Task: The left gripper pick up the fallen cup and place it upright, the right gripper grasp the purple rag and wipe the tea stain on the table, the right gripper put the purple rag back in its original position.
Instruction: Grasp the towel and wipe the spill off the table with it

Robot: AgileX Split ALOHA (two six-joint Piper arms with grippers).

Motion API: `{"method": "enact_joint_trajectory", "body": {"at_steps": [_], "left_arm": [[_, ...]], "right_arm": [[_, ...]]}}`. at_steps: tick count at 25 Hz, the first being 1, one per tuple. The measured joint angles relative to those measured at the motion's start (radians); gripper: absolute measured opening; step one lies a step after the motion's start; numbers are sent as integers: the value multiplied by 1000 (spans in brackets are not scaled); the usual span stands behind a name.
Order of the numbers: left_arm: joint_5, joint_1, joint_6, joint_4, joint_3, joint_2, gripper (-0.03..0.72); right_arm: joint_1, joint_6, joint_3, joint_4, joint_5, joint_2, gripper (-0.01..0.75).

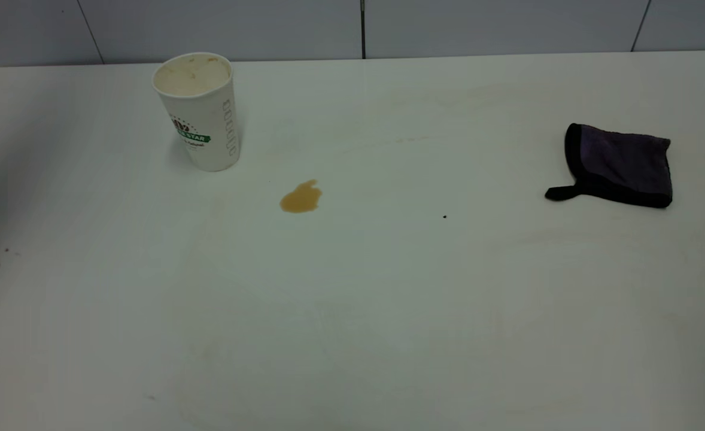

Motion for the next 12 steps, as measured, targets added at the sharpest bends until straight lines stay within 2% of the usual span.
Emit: {"method": "enact_joint_trajectory", "body": {"at_steps": [6, 12], "left_arm": [[0, 0, -63, 35, 297, -244, 589], [0, 0, -72, 35, 507, -460, 589]], "right_arm": [[0, 0, 0, 0, 0, 0, 238], [0, 0, 0, 0, 0, 0, 238]]}}
